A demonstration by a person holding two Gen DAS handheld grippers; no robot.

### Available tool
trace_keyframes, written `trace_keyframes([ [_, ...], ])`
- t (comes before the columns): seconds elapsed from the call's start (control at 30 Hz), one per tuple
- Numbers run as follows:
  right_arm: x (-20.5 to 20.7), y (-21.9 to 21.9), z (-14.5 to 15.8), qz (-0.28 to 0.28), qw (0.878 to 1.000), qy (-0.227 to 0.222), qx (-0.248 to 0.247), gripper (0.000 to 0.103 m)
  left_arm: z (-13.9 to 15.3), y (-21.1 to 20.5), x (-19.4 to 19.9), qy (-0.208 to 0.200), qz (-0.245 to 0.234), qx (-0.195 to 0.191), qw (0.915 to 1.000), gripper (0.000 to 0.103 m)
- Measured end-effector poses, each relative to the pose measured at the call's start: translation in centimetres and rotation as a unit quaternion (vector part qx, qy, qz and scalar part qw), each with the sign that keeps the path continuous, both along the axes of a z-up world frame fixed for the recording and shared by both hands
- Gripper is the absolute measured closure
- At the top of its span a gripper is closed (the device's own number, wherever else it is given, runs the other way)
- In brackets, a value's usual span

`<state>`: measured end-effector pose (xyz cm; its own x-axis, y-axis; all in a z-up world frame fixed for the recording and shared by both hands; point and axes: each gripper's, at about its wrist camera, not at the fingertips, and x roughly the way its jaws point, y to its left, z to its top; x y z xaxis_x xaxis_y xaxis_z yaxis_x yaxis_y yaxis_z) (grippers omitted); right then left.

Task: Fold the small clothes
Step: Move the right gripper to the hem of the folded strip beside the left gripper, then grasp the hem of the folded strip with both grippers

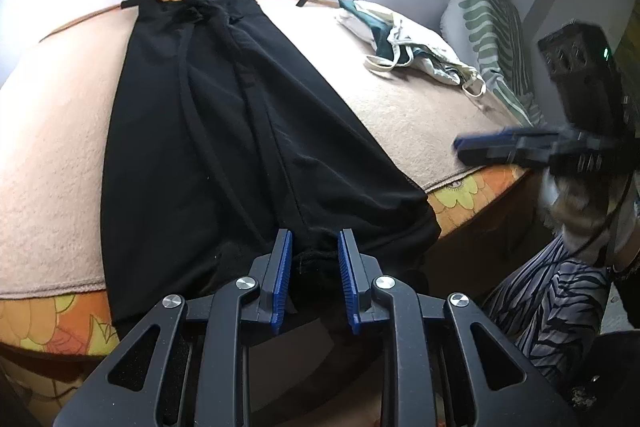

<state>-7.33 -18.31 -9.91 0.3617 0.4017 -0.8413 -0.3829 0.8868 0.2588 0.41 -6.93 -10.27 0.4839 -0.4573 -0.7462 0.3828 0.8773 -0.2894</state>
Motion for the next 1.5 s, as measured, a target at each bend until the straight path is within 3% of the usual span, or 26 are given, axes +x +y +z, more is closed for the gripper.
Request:
trace_keyframes([
  [0.03, -0.2, 0.5, -0.6, 0.008, 1.0, 0.004, -0.002, 0.061, 0.0, -0.1, 0.0, -0.001, 0.0, 0.0, 1.0, 0.092],
  [0.13, -0.5, 1.7, -2.1, 0.027, 0.999, 0.013, -0.019, 0.061, -0.3, 0.0, 0.2, -0.001, 0.0, -0.003, 1.0, 0.096],
  [0.23, -0.6, 2.6, -2.8, 0.041, 0.998, 0.012, -0.036, 0.067, -0.3, 0.0, 0.1, -0.005, -0.002, -0.005, 1.0, 0.097],
  [0.3, -0.8, 3.0, -3.1, 0.047, 0.998, 0.009, -0.045, 0.076, -0.1, -0.1, -0.1, -0.012, -0.004, -0.005, 0.9999, 0.098],
  [0.37, -0.8, 3.3, -3.4, 0.052, 0.997, 0.006, -0.05, 0.077, 0.0, -0.1, -0.2, -0.015, -0.006, -0.007, 0.9999, 0.098],
  [0.47, -0.9, 3.6, -3.5, 0.056, 0.997, 0.005, -0.05, 0.091, 0.2, 0.0, -0.4, -0.02, -0.005, -0.008, 0.9998, 0.098],
  [0.7, -1.4, 3.5, -2.8, 0.061, 0.997, -0.009, -0.04, 0.1, 0.4, 0.7, -1.0, -0.028, 0.003, -0.009, 0.9996, 0.099],
  [0.87, -1.6, 3.5, -3.3, 0.065, 0.997, 0.001, -0.041, 0.1, -0.1, 0.9, -1.2, -0.015, -0.005, -0.014, 0.9998, 0.099],
  [1.03, -1.4, 2.7, -3.0, 0.064, 0.998, 0.007, -0.019, 0.091, 0.9, 1.6, -1.7, -0.01, -0.002, -0.019, 0.9998, 0.093],
  [1.1, -1.3, 2.0, -2.5, 0.057, 0.998, 0.004, 0.0, 0.069, 1.7, 2.7, -2.3, -0.018, 0.009, -0.018, 0.9996, 0.092],
  [1.23, -0.8, 1.3, -2.4, 0.042, 0.999, 0.015, 0.025, 0.069, 2.3, 5.8, -2.7, -0.012, 0.047, -0.018, 0.9987, 0.089],
  [1.33, -0.5, 1.2, -2.9, 0.04, 0.998, 0.028, 0.028, 0.07, 1.7, 8.4, -2.2, 0.017, 0.083, -0.021, 0.9962, 0.08],
  [1.5, -0.8, 2.0, -3.4, 0.049, 0.998, 0.037, 0.021, 0.073, 0.2, 10.9, -1.4, 0.064, 0.115, -0.034, 0.9907, 0.08],
])
